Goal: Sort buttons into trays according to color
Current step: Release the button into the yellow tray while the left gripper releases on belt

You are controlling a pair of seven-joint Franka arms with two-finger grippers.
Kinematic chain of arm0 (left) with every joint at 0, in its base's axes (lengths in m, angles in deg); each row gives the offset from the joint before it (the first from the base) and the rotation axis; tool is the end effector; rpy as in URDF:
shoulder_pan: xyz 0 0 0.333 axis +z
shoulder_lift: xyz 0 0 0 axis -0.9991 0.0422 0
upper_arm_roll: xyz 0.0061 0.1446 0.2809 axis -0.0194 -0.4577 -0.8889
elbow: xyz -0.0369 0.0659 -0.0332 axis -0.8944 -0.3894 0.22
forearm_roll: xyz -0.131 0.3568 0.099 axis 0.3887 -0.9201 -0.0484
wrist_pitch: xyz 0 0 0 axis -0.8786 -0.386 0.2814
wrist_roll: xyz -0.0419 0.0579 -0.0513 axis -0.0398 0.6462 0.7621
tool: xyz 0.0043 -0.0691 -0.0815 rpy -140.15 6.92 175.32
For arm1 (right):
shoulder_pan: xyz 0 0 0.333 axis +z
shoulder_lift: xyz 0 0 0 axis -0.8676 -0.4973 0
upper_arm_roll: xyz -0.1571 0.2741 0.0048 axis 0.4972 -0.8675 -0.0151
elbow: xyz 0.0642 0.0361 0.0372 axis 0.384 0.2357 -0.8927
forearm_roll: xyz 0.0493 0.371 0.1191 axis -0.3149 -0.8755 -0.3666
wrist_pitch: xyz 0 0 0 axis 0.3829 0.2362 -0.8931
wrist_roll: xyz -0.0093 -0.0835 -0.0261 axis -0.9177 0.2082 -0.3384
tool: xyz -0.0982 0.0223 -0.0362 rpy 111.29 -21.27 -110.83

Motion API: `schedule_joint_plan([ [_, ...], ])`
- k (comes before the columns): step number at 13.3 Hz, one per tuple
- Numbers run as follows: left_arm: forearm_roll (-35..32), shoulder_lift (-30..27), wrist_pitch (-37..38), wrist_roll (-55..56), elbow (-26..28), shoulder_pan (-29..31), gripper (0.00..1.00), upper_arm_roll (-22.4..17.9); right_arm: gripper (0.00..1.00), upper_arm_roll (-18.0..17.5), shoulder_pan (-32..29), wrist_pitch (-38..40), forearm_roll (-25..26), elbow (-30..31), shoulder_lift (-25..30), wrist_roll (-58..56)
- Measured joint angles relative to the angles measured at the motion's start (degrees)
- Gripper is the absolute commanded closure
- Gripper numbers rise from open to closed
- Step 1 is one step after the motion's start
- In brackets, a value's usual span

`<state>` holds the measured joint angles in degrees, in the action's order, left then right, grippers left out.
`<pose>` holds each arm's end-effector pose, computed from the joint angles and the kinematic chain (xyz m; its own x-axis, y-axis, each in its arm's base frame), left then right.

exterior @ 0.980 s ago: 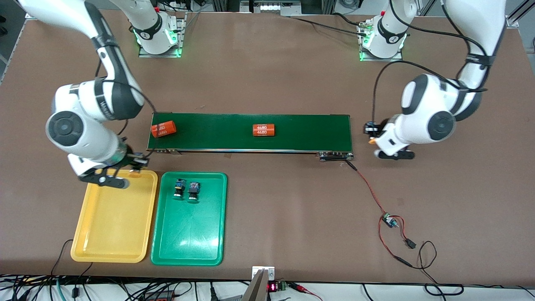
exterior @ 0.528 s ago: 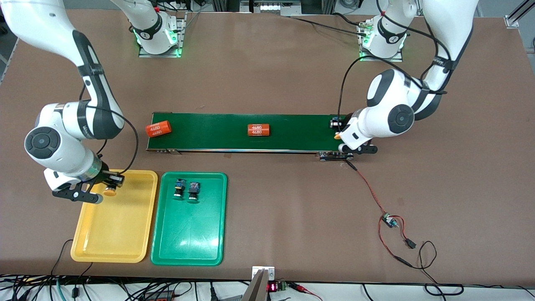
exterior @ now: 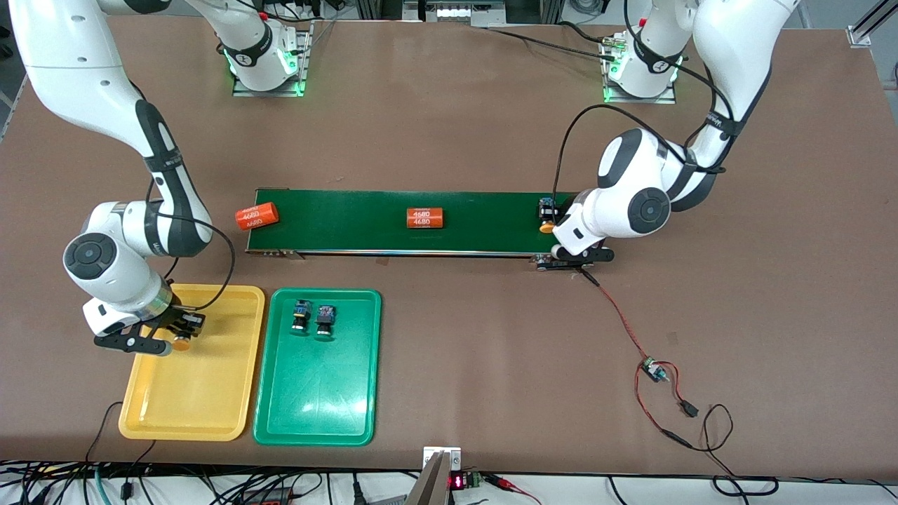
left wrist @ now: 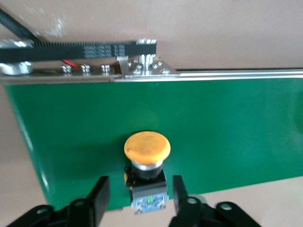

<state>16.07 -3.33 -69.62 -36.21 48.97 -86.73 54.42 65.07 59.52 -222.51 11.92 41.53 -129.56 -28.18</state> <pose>0.5334 -0.2497 0.2691 0.9345 -0.0324 -0.3544 0.0537 -0.9716 0.2304 0.7062 -0.0250 0.2222 0.9734 -0.0828 0.2139 -0.1107 -0.9863 0.1223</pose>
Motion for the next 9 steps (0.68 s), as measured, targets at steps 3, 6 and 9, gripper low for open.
schedule_joint_plan([
  [3, -0.07, -6.84, 7.08, 0.06, -3.45, 1.34, 0.00, -0.41, 0.18, 0.23, 0.01, -1.24, 0.01, -0.25, -0.95, -0.39],
  [6, -9.31, -14.67, 13.63, -0.03, -5.89, 3.24, 0.00, -3.17, 0.09, 0.23, 0.20, -1.31, 0.01, -0.47, -0.96, -0.46],
  [9, -16.96, -19.57, 14.24, -3.08, -6.50, 1.37, 0.00, -9.78, 0.09, 0.20, 1.04, 0.17, 0.00, -0.89, -0.26, -0.50],
])
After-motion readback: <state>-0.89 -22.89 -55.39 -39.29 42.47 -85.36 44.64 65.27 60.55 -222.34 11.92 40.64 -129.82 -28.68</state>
